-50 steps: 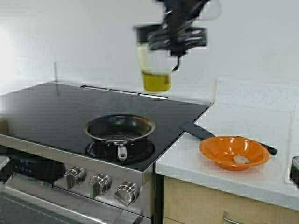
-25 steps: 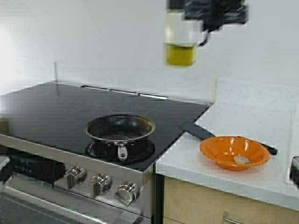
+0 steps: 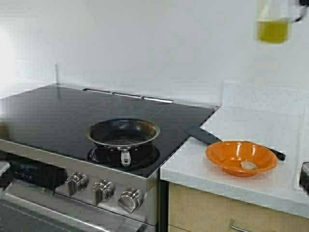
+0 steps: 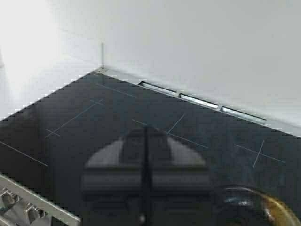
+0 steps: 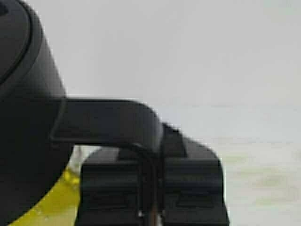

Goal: Add oil to the pan and cook the shrimp and serve it

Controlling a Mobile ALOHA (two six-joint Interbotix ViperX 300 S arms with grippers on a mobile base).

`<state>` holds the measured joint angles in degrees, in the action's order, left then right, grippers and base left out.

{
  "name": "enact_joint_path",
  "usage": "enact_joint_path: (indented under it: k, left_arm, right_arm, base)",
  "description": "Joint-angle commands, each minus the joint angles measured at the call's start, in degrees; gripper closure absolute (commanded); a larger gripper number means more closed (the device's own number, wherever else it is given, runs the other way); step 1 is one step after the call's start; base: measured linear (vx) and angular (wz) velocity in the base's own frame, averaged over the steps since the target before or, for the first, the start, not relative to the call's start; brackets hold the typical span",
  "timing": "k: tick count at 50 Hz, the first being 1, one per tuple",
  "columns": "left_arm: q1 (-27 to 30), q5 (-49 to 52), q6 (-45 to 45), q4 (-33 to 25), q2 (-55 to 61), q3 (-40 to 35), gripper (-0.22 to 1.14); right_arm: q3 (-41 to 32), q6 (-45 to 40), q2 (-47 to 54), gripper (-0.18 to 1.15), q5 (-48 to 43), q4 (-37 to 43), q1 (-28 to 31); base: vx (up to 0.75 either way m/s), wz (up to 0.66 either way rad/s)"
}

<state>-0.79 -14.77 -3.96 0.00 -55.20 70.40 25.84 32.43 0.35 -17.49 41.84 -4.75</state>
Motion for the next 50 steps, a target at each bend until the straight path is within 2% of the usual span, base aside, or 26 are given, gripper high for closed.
enact_joint_path:
  k: [1, 16, 24, 36, 50]
  left_arm:
    - [0.0, -0.3, 0.4, -0.1, 0.4, -0.5, 0.89]
    - [0.1, -0.4, 0.8, 0.1, 0.4, -0.4, 0.89]
    - [0.0, -0.4, 0.6, 0.1, 0.4, 0.0, 0.89]
    - [0.0, -0.4, 0.4, 0.1, 0.4, 1.1, 0.89]
    - [0.1, -0.4, 0.5, 0.1, 0.4, 1.1, 0.89]
  right_arm:
    - [-5.6, -1.2, 2.3, 0.89, -2.1, -0.3, -4.7]
    - [-15.6, -4.4, 19.7, 0.89, -9.8, -1.2, -12.0]
    - [-21.2, -8.8, 30.0, 0.89, -14.3, -6.7, -13.5]
    - [-31.9, -12.3, 42.9, 0.89, -14.5, -9.1, -15.9]
    - [-41.0, -13.4, 52.3, 0.89, -14.8, -10.5, -16.8]
  base:
    - [0.0, 0.0]
    - [0.0, 0.0]
    - [0.0, 0.0]
    - [0.0, 0.0]
    - [0.0, 0.0]
